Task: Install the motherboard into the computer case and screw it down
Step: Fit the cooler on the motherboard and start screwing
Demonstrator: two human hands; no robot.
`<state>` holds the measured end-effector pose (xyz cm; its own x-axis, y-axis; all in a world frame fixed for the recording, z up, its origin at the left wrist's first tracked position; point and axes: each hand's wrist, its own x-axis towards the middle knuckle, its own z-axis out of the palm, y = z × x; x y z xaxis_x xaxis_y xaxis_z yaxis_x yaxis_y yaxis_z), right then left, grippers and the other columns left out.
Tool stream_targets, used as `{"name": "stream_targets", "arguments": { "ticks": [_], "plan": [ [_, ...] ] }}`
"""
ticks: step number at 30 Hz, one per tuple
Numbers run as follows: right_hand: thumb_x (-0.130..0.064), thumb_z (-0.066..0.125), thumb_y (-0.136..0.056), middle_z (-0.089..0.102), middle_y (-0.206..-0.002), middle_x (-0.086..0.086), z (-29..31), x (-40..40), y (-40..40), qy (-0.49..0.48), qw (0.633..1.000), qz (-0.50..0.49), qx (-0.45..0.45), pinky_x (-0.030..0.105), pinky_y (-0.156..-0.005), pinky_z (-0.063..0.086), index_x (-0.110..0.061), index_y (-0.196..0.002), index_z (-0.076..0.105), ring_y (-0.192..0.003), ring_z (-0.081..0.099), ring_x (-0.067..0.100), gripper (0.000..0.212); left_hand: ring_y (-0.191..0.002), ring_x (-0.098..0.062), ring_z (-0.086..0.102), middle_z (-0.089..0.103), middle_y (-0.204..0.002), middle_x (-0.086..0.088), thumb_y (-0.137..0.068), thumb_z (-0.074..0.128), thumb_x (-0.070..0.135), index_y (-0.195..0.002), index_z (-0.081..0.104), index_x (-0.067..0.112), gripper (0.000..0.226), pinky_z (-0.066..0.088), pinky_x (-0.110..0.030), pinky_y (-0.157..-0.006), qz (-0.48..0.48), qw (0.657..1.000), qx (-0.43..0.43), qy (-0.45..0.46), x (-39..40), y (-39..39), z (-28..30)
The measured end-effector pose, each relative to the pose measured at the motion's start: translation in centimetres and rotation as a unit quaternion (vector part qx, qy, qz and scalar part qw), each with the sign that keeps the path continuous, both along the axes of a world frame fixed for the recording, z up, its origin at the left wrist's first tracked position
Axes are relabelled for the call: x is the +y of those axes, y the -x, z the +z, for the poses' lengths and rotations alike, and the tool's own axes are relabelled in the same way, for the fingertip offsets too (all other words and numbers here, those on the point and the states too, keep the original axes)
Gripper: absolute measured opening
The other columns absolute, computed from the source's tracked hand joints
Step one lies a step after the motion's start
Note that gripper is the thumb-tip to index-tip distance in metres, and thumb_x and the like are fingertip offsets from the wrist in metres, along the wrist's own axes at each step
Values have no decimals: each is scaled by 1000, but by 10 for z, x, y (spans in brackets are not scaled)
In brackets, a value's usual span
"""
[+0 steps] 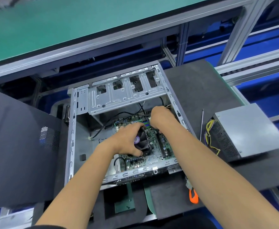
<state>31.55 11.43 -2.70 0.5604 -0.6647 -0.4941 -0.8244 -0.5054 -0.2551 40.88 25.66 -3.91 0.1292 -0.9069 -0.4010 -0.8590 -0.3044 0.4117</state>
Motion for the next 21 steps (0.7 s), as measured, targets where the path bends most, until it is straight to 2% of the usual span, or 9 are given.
{"name": "stream_targets", "arguments": {
  "ticks": [2, 5, 9, 11, 14, 16, 17, 19, 21],
  "plan": [
    [-3, 53, -87, 49, -66, 10, -1, 0, -1, 1, 1000, -3, -2, 32, -54, 46, -5, -62, 44, -61, 53, 25, 27, -100, -15, 35, 42, -119, 5, -56, 81, 43, -136, 27, 27, 98, 26, -31, -89, 7, 1000, 1, -5, -1, 1, 2],
    [-3, 53, -86, 45, -62, 10, -1, -2, -1, -1, 1000, -3, 0, 31, -48, 42, -5, -62, 42, -59, 49, 24, 27, -109, -19, 43, 45, -125, 2, -57, 80, 41, -138, 27, 24, 98, 26, -30, -92, -4, 1000, -14, -8, -4, 1, 5],
    [-2, 54, -85, 46, -63, 10, -1, -2, -2, -9, 1000, -5, 5, 31, -46, 41, -5, -62, 43, -54, 48, 22, 26, -112, -20, 42, 41, -121, 5, -59, 81, 39, -140, 25, 24, 100, 26, -30, -92, 2, 1000, 1, -26, -3, 0, 8],
    [-1, 54, -86, 47, -63, 10, -2, -2, -3, -13, 1000, -8, 5, 32, -48, 44, -5, -62, 44, -54, 48, 22, 26, -112, -20, 40, 41, -126, 2, -60, 81, 37, -141, 23, 24, 100, 27, -32, -94, 7, 999, 9, -42, -4, 0, 9],
    [-1, 53, -87, 46, -63, 11, -2, -4, -3, -17, 1000, -12, 2, 33, -56, 48, -5, -62, 43, -65, 54, 26, 27, -115, -23, 33, 35, -138, -4, -62, 81, 32, -143, 16, 29, 104, 28, -36, -98, 22, 997, 16, -74, -7, 3, 11],
    [-3, 53, -88, 47, -65, 11, 0, -4, -4, -17, 1000, -11, 9, 34, -58, 49, -4, -63, 42, -70, 56, 26, 27, -119, -20, 27, 29, -144, -1, -64, 82, 28, -145, 13, 32, 106, 23, -38, -100, 33, 995, 30, -85, -6, 6, 11],
    [-3, 53, -88, 48, -65, 11, 0, -3, -5, -17, 1000, -10, 13, 34, -58, 49, -4, -63, 42, -71, 56, 26, 27, -127, -20, 24, 25, -148, 0, -65, 82, 26, -146, 11, 32, 108, 19, -40, -106, 34, 995, 29, -85, -5, 7, 10],
    [-3, 53, -88, 47, -65, 11, 1, -3, -5, -17, 1000, -6, 19, 34, -58, 49, -3, -64, 41, -72, 57, 26, 27, -140, -20, 13, 17, -152, 2, -66, 81, 24, -149, 6, 30, 112, 10, -44, -114, 41, 996, 18, -77, -5, 11, 7],
    [-3, 53, -88, 48, -64, 11, 3, -3, -5, -19, 999, -1, 28, 33, -51, 47, -3, -64, 41, -69, 57, 26, 27, -142, -18, 7, 13, -153, 3, -66, 81, 23, -150, 4, 29, 114, 13, -45, -116, 51, 996, 28, -65, -2, 14, 5]
  ]
}}
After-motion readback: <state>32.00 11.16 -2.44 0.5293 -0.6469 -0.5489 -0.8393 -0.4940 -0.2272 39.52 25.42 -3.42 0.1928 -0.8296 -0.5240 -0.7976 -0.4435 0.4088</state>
